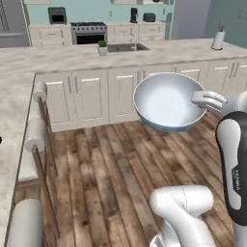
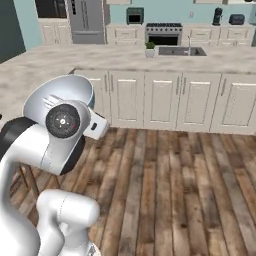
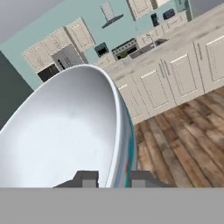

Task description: Take the smaller bowl and place it next to the appetizer plate on the dining counter , and place the larger bowl next to the plate with cooked food.

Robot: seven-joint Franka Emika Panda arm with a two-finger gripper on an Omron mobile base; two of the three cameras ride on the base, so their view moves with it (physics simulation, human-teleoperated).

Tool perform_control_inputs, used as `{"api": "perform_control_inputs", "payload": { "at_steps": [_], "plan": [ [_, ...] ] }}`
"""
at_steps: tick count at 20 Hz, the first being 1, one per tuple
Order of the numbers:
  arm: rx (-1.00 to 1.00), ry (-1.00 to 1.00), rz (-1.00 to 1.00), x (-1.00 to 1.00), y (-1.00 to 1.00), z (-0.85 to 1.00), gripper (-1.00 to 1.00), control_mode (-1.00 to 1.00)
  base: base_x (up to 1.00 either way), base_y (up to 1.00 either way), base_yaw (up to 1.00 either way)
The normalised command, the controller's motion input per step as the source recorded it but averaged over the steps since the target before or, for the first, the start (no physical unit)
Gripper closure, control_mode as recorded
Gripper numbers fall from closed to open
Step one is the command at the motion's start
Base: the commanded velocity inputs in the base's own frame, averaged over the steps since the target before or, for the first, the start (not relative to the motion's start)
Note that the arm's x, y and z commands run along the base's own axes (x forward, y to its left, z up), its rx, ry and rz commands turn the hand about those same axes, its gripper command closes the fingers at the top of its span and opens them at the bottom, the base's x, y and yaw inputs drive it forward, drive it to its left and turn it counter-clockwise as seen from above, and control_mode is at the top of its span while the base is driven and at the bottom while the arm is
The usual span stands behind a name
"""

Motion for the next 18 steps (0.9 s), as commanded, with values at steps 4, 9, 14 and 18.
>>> {"api": "perform_control_inputs", "payload": {
  "at_steps": [4, 9, 14, 18],
  "plan": [
    [0.00, 0.00, 0.00, 0.00, 0.00, 0.00, 1.00, 1.00, 0.51, 0.00, 0.52],
    [0.00, 0.00, 0.00, 0.00, 0.00, 0.00, 1.00, 1.00, 0.37, 0.00, 0.53],
    [0.00, 0.00, 0.00, 0.00, 0.00, 0.00, 1.00, 1.00, 0.10, -0.02, 0.57],
    [0.00, 0.00, 0.00, 0.00, 0.00, 0.00, 1.00, 1.00, 0.15, -0.03, 0.57]
  ]
}}
